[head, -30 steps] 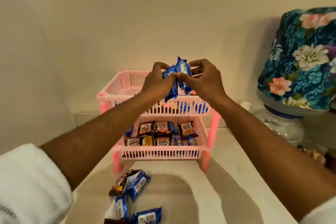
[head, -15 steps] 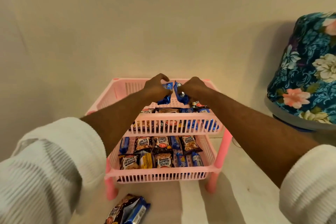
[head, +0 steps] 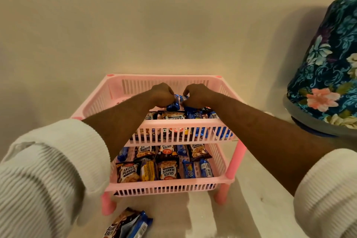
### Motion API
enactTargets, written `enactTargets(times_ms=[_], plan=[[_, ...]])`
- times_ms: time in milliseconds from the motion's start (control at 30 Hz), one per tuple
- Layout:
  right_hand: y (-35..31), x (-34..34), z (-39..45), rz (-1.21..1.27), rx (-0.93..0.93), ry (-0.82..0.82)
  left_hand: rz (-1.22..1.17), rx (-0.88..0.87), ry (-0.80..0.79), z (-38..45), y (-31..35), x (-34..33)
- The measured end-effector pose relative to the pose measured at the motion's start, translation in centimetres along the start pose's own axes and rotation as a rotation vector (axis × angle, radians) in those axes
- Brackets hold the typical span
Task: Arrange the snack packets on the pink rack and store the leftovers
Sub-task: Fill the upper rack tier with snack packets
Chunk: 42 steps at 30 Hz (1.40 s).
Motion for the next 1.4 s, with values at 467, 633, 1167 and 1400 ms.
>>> enactTargets(times_ms=[467, 633, 1167, 1400], plan=[[-0.1, -0.1, -0.5, -0.146, 0.088, 0.027, 0.221, -0.071, 0.011, 0.4, 0.1, -0.2], [-0.1, -0.2, -0.2, -0.090, 0.089, 0.020, 0.264, -0.075, 0.011, 0.4, -0.1, 0.0], [0.8, 3.6, -5.3, 0.087, 0.081, 0.292, 0.203, -0.145, 0.161, -4.6, 0.7, 2.7], [-0.9, 4.5, -15.5, 0.398, 0.374, 0.748, -0.123, -0.349, 0.520, -14.6, 3.8, 2.9]])
Point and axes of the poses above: each hand's wrist, its own z-axis towards the middle knuckle, its own x-axis out of the back of the hand, y = z × x, the point moved 3 cm from there along z, towards the middle knuckle, and after that the axes turned 1 degree about y, right-handed, at the moved point
